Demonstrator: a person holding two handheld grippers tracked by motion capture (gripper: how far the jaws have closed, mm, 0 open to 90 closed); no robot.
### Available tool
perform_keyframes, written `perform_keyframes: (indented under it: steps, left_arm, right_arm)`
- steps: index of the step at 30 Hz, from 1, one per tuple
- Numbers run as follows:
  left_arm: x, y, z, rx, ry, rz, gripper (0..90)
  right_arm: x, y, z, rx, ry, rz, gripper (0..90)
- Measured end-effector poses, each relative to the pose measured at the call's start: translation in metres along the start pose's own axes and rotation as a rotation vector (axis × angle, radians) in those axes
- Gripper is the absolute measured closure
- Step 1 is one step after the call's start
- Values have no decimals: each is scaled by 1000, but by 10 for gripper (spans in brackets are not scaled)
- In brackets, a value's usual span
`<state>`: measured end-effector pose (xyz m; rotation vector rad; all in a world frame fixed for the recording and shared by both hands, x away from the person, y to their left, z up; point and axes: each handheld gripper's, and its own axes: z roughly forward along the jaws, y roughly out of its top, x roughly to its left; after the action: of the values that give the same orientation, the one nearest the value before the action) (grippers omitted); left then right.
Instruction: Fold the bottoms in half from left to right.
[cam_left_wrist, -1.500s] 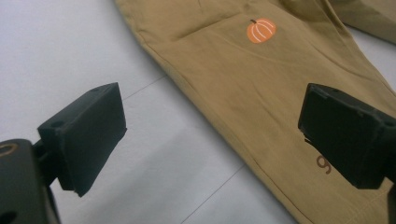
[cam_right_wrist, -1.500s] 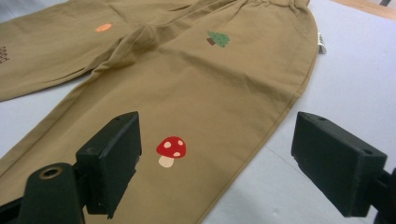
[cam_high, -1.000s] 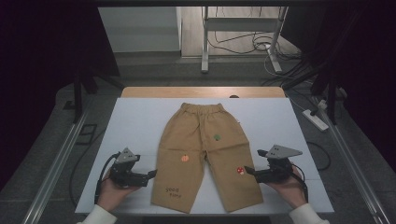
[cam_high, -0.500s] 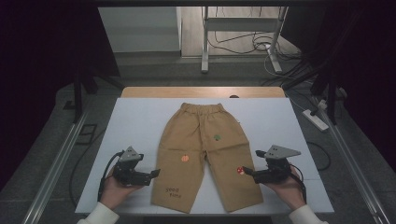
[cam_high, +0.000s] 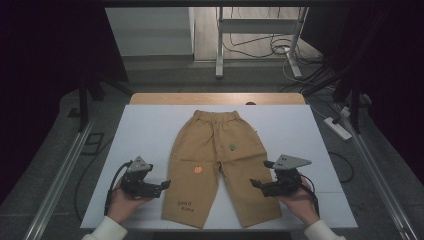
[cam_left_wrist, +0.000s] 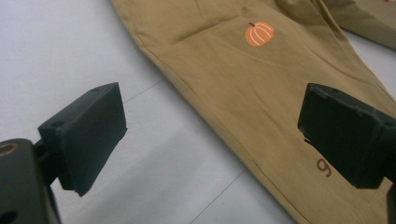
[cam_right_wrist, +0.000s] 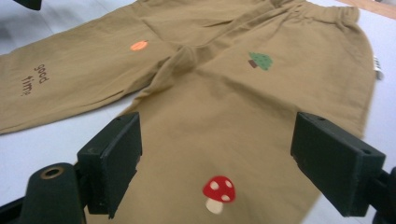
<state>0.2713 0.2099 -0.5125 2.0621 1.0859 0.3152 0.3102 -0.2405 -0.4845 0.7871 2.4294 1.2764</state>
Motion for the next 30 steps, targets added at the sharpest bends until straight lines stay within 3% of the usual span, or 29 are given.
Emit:
perform_keyframes:
  steps: [14, 30]
  left_arm:
    - [0, 1, 1, -6, -2, 4, 73]
    - [-1, 4, 0, -11, -4, 14, 73]
  right_arm:
    - [18, 12, 24, 27, 62, -45, 171]
    - [35, 25, 42, 27, 94, -78, 171]
